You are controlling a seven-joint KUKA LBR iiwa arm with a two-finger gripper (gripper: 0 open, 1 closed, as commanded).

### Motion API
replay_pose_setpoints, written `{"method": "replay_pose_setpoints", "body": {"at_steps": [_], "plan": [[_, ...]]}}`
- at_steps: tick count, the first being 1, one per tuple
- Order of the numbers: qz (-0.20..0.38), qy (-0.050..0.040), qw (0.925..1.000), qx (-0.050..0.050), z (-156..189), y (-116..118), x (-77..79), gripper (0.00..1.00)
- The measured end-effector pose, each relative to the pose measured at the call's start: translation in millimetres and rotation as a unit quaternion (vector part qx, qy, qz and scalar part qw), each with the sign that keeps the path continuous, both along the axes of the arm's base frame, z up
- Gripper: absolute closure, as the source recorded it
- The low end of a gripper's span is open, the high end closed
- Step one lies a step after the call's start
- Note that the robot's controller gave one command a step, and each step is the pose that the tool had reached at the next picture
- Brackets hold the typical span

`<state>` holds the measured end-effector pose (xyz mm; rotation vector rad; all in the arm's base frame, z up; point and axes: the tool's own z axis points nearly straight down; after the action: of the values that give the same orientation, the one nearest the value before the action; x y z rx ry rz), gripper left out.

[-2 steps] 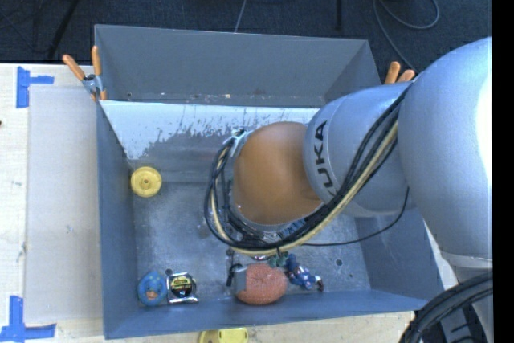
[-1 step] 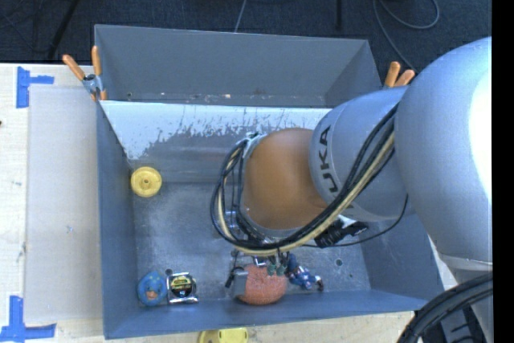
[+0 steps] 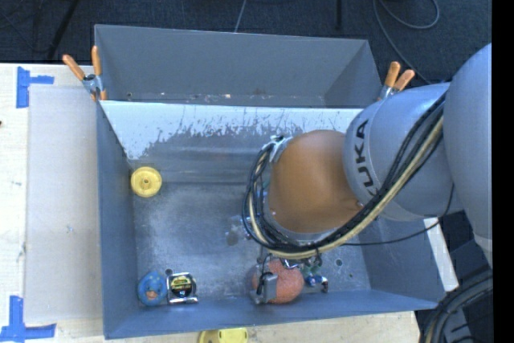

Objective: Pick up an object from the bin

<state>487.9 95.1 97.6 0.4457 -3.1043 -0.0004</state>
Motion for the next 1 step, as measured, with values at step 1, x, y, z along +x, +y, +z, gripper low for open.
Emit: {"method": "replay_pose_setpoints", "body": {"at_steps": [1], "plan": [[-0.038,-0.001,0.9993,0.0,-9.2,-21.9,7.3,0.0]]}}
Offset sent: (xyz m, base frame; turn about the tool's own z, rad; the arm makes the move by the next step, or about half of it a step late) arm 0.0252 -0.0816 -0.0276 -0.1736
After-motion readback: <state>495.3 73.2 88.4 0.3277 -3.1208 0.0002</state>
